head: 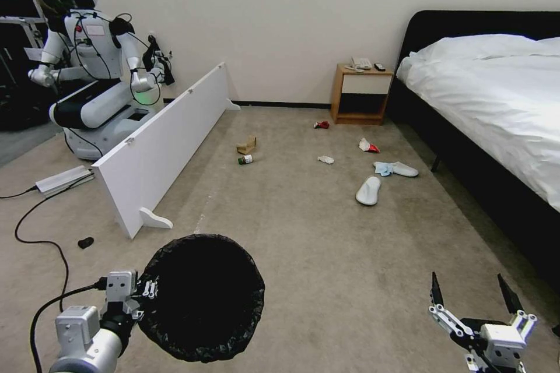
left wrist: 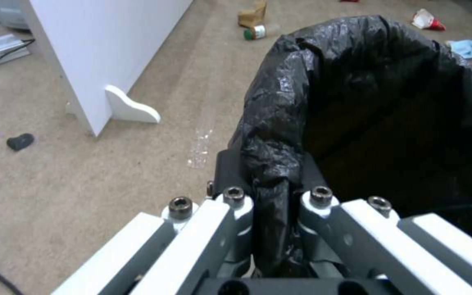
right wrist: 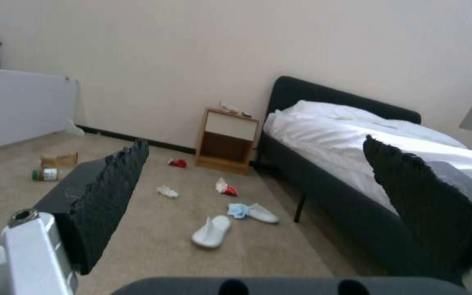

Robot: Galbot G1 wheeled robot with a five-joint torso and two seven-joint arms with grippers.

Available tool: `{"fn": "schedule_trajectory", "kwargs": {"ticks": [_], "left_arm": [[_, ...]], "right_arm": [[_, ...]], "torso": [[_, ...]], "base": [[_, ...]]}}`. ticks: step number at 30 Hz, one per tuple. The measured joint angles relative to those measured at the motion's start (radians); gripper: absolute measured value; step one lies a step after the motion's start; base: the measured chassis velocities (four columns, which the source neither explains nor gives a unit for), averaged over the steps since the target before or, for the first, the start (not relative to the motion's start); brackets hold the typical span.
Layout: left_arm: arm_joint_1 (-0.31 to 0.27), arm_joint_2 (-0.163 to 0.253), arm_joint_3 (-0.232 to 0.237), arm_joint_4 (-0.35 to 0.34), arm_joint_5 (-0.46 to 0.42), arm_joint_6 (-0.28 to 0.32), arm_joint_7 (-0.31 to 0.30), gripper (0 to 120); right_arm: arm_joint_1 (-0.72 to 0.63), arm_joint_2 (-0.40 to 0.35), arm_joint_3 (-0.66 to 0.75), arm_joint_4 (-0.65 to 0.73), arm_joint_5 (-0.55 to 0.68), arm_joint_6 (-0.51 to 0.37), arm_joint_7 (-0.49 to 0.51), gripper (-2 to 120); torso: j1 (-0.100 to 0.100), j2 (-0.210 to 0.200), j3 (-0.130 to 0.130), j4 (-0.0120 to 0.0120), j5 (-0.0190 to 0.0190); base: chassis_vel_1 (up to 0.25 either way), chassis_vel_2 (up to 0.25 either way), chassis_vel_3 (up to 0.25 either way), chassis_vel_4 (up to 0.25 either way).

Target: Pick up the trash bin, then pick up the garbage from the floor and place it into the trash bin.

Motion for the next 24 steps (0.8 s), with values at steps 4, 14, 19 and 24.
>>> {"fn": "schedule_trajectory", "kwargs": {"ticks": [4, 14, 19, 24], "left_arm": [[0.0, 0.0, 0.0, 0.0, 0.0, 0.0, 0.001, 4], [-0.001, -0.001, 0.002, -0.001, 0.001, 0.0, 0.001, 4], [-0.003, -0.001, 0.005, -0.001, 0.001, 0.0, 0.001, 4], [-0.006, -0.002, 0.009, -0.001, 0.003, 0.001, 0.001, 4]], "right_arm": [[0.0, 0.0, 0.001, 0.0, 0.001, 0.002, -0.002, 100], [-0.002, 0.001, 0.001, 0.001, 0.003, 0.005, -0.006, 100], [-0.001, 0.0, 0.002, 0.002, 0.006, 0.006, -0.008, 100], [-0.002, 0.0, 0.002, 0.002, 0.007, 0.007, -0.009, 100]], "torso": [[0.0, 0.0, 0.0, 0.0, 0.0], [0.0, 0.0, 0.0, -0.0001, 0.0], [0.0, 0.0, 0.0, 0.0, 0.0], [0.0, 0.0, 0.0, 0.0001, 0.0001]], "base": [[-0.102, 0.111, 0.095, -0.103], [-0.122, 0.119, 0.131, -0.112], [-0.126, 0.131, 0.131, -0.129], [-0.13, 0.127, 0.127, -0.131]]}}
